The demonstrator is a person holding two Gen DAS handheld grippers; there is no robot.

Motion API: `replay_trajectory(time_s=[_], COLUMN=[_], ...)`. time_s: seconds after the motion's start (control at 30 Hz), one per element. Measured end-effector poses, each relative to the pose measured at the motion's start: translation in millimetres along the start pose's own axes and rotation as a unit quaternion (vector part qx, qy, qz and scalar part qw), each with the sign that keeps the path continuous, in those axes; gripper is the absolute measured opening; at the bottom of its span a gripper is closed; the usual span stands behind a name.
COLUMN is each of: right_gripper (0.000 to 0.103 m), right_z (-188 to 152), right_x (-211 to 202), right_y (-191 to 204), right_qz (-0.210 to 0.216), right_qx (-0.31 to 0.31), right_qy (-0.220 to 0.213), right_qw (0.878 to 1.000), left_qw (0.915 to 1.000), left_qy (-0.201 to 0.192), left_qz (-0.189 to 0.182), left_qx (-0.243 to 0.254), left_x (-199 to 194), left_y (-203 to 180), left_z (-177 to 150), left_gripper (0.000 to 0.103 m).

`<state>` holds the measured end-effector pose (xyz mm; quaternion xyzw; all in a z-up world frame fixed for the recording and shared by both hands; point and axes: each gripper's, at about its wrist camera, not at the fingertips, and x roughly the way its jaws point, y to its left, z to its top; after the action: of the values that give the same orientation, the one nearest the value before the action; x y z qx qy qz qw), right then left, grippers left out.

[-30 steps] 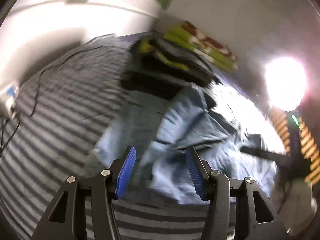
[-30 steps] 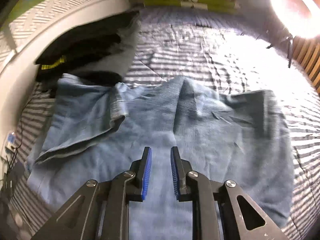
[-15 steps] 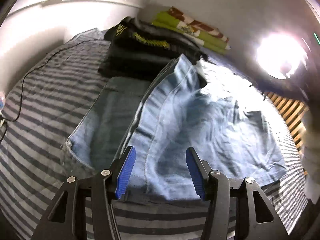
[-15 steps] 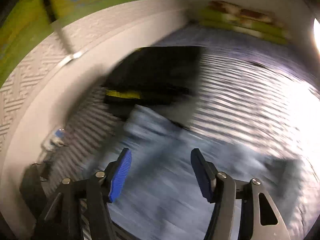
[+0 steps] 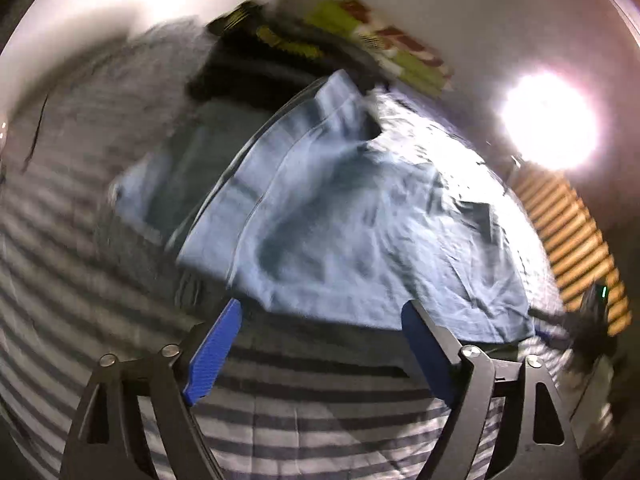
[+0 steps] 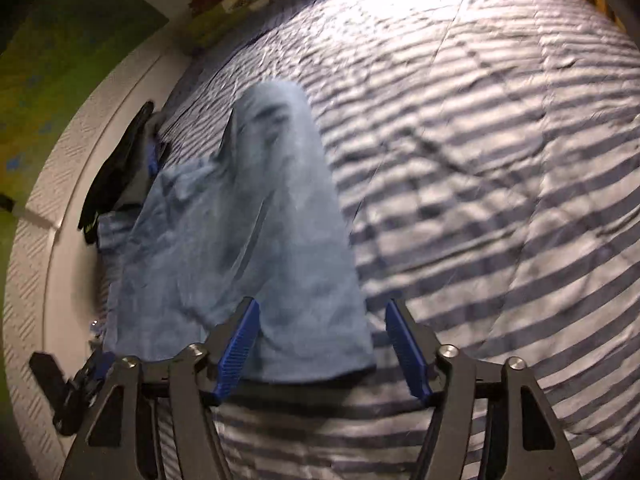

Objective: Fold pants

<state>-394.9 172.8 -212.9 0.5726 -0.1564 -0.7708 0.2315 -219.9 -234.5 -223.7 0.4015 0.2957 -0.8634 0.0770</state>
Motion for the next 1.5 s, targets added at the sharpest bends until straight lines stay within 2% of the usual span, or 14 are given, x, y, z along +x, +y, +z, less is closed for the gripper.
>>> replay_trajectory(time_s=[0.13,0.3,0.33,0.4,0.43,0.47,0.57,0.67,0.8,1.03,1.17,1.23,1.33,1.5], right_gripper=[0.066,0.066,0.064,0.045,0.04,0.031,0.019,0.017,0.016,0.015,0.022,0.023,0.024,0.031], right_z=[-4.4,-6.8,-6.5,-7.0,-6.8,-7.2,-7.8,-7.4,-11.4,-42.5,-70.6,-73.8,-70.6,-52.9], right_x=[17.6,17.6,17.2,16.4,17.2,17.4,14.3,4.3,-32.9,-96.7,-78.3,-76.2,-100.0,-119.4], right_y=[3.8,7.2,6.9,4.5,4.4,3.3,7.3,15.3,31.3,34.4,22.1,13.5,2.6,13.9], right_qz=[0.013,0.033,0.035,0.038,0.04,0.047,0.05,0.046,0.06,0.033,-0.046,-0.08,-0.115,-0.081], right_qx=[-0.021,-0.028,-0.029,-0.031,-0.032,-0.032,-0.037,-0.035,-0.038,-0.064,-0.104,-0.1,-0.1,-0.102], right_qy=[0.012,0.02,0.022,0.032,0.037,0.043,0.047,0.041,0.017,-0.005,0.027,0.036,-0.011,-0.038], right_qw=[1.0,0.999,0.999,0.998,0.998,0.997,0.997,0.997,0.997,0.997,0.993,0.991,0.988,0.991], left_qw=[0.9931,0.9889,0.9872,0.9839,0.9824,0.9815,0.9787,0.9785,0.9817,0.988,0.9883,0.99,0.993,0.995], left_qy=[0.022,0.022,0.017,0.008,0.003,-0.003,-0.008,-0.008,-0.018,-0.005,0.052,0.042,-0.003,-0.021], left_qz=[-0.016,-0.003,-0.002,0.001,0.006,0.013,0.067,0.041,0.04,0.011,0.034,0.037,0.079,0.078], left_qx=[-0.114,-0.147,-0.158,-0.179,-0.186,-0.191,-0.194,-0.202,-0.185,-0.154,-0.139,-0.129,-0.088,-0.059], left_x=[17.7,35.5,38.1,41.9,43.7,44.6,43.6,39.6,23.6,-7.9,-4.1,-21.6,-63.7,-71.0], left_y=[28.5,31.7,31.4,31.8,31.5,31.4,31.5,37.1,24.7,3.6,6.1,11.7,14.0,18.8], left_z=[-1.6,8.8,12.0,15.5,17.6,19.5,22.1,20.6,14.8,-16.9,-35.2,-38.1,-32.1,14.2], left_gripper=[0.088,0.099,0.1,0.102,0.102,0.096,0.05,0.042,0.034,0.035,0.054,0.057,0.06,0.062])
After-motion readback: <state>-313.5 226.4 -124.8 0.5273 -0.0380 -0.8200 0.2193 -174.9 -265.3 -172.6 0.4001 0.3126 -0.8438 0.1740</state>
